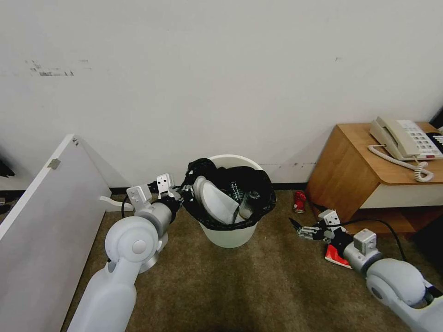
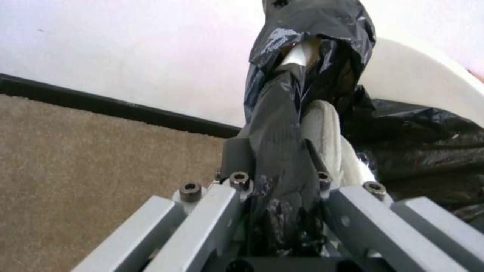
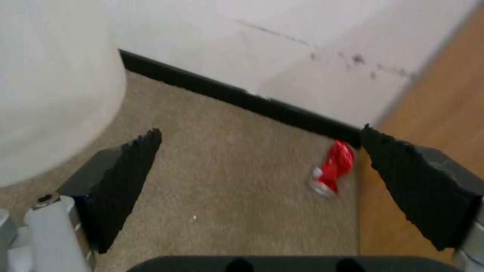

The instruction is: Pick up the trash bin, then pick up the garbage from the floor and place it into the trash bin.

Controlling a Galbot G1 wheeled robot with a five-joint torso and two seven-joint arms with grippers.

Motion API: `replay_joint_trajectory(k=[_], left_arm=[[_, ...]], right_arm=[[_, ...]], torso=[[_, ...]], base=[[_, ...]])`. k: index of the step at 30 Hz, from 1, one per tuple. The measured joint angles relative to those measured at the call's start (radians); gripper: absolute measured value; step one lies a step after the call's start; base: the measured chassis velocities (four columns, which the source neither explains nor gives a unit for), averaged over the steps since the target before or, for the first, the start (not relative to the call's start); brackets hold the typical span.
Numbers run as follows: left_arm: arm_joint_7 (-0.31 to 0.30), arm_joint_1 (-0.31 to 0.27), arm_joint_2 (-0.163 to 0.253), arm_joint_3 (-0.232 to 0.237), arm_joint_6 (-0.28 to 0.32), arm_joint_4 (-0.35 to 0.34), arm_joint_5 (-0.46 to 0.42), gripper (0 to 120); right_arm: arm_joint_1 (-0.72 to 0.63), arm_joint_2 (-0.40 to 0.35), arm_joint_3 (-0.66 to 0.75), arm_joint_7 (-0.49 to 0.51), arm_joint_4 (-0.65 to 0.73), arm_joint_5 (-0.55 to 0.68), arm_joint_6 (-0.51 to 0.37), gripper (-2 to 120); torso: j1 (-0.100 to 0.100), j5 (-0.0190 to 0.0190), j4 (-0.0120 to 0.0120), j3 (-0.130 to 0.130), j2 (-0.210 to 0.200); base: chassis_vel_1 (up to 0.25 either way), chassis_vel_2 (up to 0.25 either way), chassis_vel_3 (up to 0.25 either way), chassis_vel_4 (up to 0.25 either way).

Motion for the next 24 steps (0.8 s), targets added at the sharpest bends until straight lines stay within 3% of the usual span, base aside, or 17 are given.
replay_joint_trajectory(k=[2, 24], left_arm=[[0.000, -0.003, 0.000, 0.000, 0.000, 0.003, 0.000, 4], [0.000, -0.008, 0.000, -0.001, -0.001, 0.015, -0.002, 4]], right_arm=[[0.006, 0.005, -0.012, 0.045, 0.011, 0.019, -0.033, 100], [-0.040, 0.010, -0.049, 0.088, 0.012, 0.013, -0.082, 100]], torso=[[0.000, -0.0001, 0.0002, 0.000, 0.000], [0.000, -0.0001, 0.0000, 0.000, 0.000]], base=[[0.000, 0.000, 0.000, 0.000], [0.000, 0.000, 0.000, 0.000]])
